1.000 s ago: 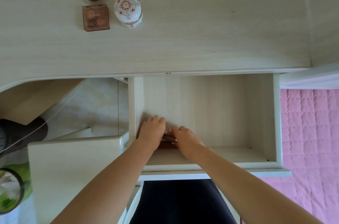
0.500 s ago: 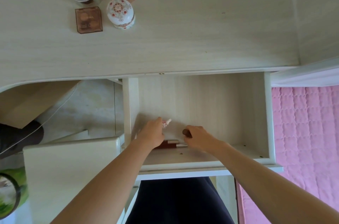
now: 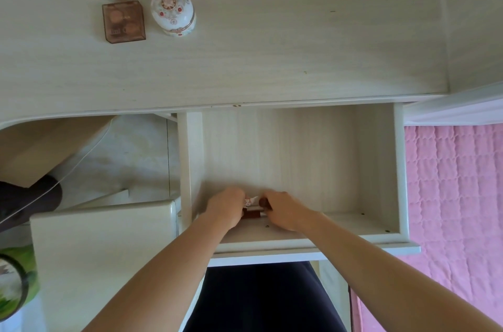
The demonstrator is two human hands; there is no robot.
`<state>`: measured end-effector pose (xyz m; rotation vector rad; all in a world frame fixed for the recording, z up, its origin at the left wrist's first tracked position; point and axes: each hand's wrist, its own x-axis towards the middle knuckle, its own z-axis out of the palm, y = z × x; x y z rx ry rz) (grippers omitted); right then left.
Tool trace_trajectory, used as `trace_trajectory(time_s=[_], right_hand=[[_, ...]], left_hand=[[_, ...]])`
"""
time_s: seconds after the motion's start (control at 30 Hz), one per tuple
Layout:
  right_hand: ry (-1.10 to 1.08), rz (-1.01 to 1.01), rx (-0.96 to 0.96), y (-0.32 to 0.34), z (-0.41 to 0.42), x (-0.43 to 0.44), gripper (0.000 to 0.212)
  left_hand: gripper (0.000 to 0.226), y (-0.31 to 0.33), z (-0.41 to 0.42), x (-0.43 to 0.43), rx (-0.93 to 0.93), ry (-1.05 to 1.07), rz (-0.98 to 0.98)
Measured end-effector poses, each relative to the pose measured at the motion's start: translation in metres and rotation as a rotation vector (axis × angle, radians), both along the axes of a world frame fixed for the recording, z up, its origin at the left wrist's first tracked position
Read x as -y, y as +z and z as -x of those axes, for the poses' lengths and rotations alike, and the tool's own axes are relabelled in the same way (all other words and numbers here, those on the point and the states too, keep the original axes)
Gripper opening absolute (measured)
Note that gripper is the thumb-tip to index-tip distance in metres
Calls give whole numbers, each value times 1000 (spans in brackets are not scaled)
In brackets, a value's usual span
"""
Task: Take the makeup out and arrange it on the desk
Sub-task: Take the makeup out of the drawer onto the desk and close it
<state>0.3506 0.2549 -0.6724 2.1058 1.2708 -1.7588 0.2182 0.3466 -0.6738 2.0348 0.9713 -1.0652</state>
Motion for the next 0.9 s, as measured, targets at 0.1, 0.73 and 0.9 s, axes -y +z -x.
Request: trace_trajectory(time_s=[0.1, 0.73, 0.9], right_hand=[[29, -13, 7, -4, 1, -1, 19], [210, 88, -33, 8, -9, -4, 25], [112, 82, -32, 28, -38, -6, 25]], left_hand=[[18, -1, -1, -1, -6, -15, 12], [11, 24, -3, -18, 126, 310, 59], [17, 45, -11, -28, 183, 597, 48]])
